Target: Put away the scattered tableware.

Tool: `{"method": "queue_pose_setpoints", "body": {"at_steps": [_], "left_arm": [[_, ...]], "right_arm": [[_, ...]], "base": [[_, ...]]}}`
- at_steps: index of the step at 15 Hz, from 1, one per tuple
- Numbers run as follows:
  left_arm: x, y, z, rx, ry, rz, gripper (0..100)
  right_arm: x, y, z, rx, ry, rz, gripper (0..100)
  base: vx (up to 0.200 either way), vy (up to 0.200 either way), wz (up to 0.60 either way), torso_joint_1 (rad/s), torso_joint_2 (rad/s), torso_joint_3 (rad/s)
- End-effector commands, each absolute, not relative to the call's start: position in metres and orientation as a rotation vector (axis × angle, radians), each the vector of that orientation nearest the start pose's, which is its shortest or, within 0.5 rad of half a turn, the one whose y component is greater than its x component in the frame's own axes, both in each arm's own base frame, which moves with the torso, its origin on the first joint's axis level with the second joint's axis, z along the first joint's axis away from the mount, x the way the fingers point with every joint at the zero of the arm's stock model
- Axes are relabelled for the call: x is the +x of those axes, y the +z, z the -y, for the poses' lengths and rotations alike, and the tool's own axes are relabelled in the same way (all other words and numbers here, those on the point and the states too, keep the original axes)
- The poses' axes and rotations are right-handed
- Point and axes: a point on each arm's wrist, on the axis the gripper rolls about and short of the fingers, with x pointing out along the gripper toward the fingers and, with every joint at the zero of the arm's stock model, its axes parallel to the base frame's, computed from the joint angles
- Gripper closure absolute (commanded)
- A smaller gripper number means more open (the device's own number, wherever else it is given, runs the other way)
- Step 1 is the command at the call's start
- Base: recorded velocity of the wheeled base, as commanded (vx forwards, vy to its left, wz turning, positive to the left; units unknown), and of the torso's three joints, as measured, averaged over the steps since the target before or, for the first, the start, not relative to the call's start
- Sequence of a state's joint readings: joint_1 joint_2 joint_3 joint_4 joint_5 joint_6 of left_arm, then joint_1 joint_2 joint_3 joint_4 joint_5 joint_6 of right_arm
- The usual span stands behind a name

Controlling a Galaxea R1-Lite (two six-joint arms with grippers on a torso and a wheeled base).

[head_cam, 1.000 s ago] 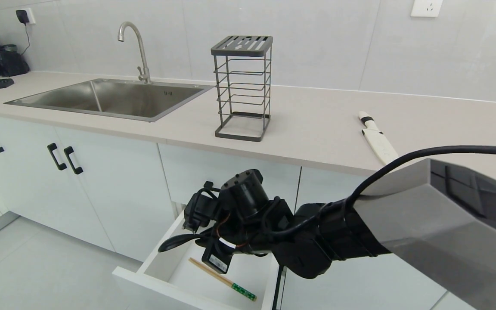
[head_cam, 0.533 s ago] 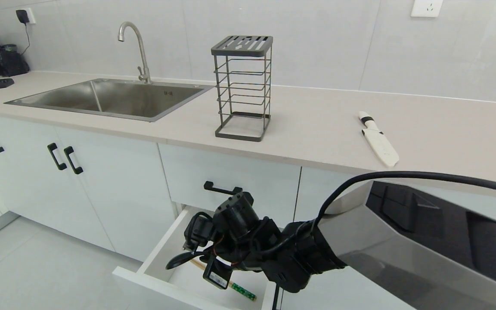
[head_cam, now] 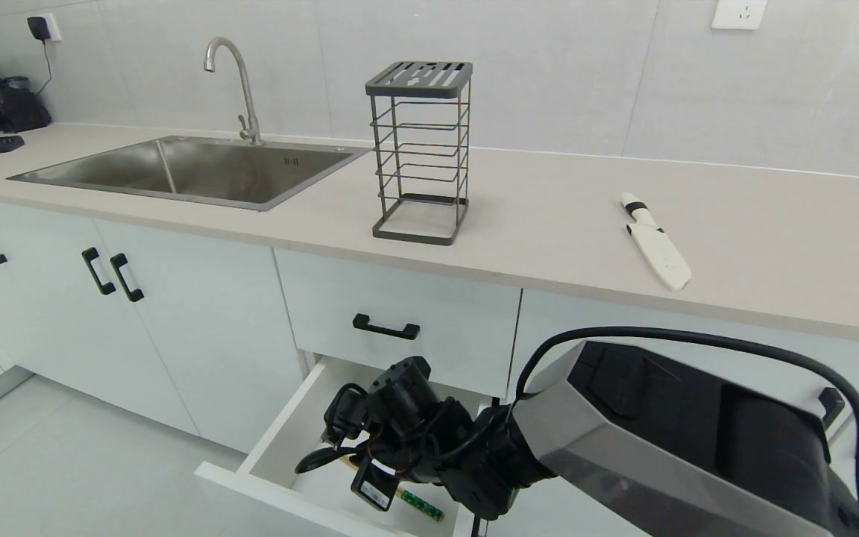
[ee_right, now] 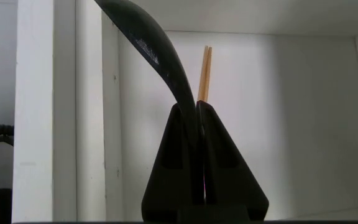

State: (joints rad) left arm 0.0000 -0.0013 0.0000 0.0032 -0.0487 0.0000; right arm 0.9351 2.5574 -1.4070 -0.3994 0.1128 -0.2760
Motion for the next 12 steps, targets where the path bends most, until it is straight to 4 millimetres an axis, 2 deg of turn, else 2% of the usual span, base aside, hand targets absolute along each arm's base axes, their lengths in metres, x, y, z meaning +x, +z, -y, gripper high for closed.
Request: {"method": "queue_pose_setpoints", "body": {"at_steps": [1, 3, 5, 10, 11, 12], "left_arm": [[-0.023, 0.075, 0.001, 0.000, -0.049, -0.003, 0], [-0.023, 0.075, 0.001, 0.000, -0.049, -0.003, 0], [-0.023, 0.075, 0.001, 0.000, -0.049, -0.003, 0], [-0.023, 0.075, 0.001, 0.000, -0.049, -0.003, 0], [-0.023, 0.075, 0.001, 0.000, -0.049, -0.003, 0], [-0.023, 0.075, 0.001, 0.000, -0.049, -0.003, 0]], "right_arm": [[0.275, -0.041, -0.377, -0.552, 1.097, -0.589, 100], [0.275, -0.042, -0.377, -0.549, 1.097, -0.592, 100], [0.280, -0.058, -0.371, -0.544, 1.075, -0.631, 100], [0.285, -0.057, -0.368, -0.517, 1.074, -0.632, 100], [0.285, -0.058, -0.368, -0.517, 1.080, -0.640, 0], [0.285, -0.058, -0.367, -0.518, 1.082, -0.646, 0]], "base": [[0.000, 0.000, 0.00, 0.000, 0.00, 0.000], [0.000, 0.000, 0.00, 0.000, 0.00, 0.000], [0.000, 0.000, 0.00, 0.000, 0.00, 0.000], [0.000, 0.000, 0.00, 0.000, 0.00, 0.000], [0.000, 0.000, 0.00, 0.000, 0.00, 0.000], [0.000, 0.000, 0.00, 0.000, 0.00, 0.000]]}}
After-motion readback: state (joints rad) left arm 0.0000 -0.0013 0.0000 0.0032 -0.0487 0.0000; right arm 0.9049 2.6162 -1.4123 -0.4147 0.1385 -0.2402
